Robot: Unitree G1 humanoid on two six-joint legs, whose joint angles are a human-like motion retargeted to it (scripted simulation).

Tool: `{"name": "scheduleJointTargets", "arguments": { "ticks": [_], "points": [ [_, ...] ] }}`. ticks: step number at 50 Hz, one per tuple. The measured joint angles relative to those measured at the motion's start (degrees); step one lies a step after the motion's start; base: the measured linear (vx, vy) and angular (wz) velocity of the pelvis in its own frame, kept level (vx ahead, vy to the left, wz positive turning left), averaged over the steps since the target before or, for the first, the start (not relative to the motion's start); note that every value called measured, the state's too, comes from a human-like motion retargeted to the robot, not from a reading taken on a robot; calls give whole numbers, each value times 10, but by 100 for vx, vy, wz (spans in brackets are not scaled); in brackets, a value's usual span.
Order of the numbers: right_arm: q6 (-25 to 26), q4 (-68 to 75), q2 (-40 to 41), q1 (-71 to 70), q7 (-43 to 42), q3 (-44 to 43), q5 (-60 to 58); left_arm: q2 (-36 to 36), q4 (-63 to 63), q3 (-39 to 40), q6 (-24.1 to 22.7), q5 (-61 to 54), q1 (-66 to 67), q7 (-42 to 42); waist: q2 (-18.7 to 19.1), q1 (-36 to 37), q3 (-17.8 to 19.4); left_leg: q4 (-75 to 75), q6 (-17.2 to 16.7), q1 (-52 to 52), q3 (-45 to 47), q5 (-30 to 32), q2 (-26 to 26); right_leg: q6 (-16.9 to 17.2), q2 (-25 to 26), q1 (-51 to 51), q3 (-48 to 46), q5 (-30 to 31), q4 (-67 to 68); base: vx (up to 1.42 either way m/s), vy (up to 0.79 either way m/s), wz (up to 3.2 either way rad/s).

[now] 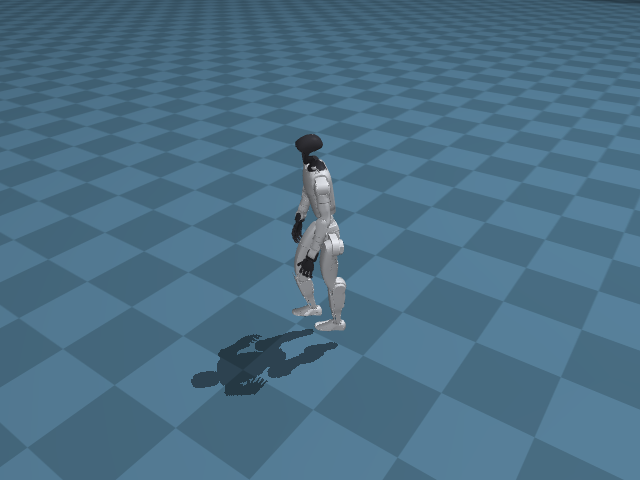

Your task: Walk

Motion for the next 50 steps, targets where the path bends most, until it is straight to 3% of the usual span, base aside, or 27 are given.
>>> {"name": "scheduleJointTargets", "arguments": {
  "ticks": [8,15,18,20,23,30,40,45,50],
  "points": [
    [-3,18,-3,-11,2,-13,3,-3,14,-1,-1,28,20,-11,11,25,12,64,1,11,-31,-46,10,-22,2,52,-26,-11,-12,16,-14,38],
    [-9,20,-6,-22,-5,-23,5,-4,13,8,-2,48,40,-12,26,47,27,245,-23,-40,-2,-112,37,-46,19,107,-55,-26,-36,15,-14,27],
    [-11,19,-7,-28,-8,-23,6,-1,7,11,-1,57,46,-9,40,58,35,393,-42,-93,49,-120,83,-59,39,128,-71,-30,-48,12,-13,29],
    [-11,19,-9,-32,-11,-24,8,1,2,11,0,61,48,-7,45,58,37,502,-32,-126,138,-69,160,-68,44,137,-90,-35,-53,11,-13,58],
    [-9,20,-12,-40,-14,-23,10,6,-9,12,5,65,49,-3,54,75,37,617,-17,-180,173,-61,226,-79,64,146,-103,-36,-67,11,-14,20],
    [-7,27,-12,-52,-24,-22,14,12,-23,14,12,68,48,7,55,111,42,668,-1,-272,206,-79,292,-92,85,170,-125,-47,-89,13,-12,12],
    [-17,31,-5,-58,-25,-23,8,18,-21,25,16,60,51,8,31,120,50,458,-25,-290,252,-2,247,-100,67,200,-156,-98,-64,17,-7,26],
    [-23,26,-7,-53,-22,-24,6,20,-19,27,18,53,62,3,27,117,46,389,-43,-279,252,65,215,-111,57,201,-165,-143,-8,19,-1,10],
    [-24,18,-14,-51,-16,-34,12,21,-11,28,23,46,75,-10,21,109,43,295,-71,-239,237,181,163,-126,35,197,-168,-205,78,21,1,2]
  ]
}}
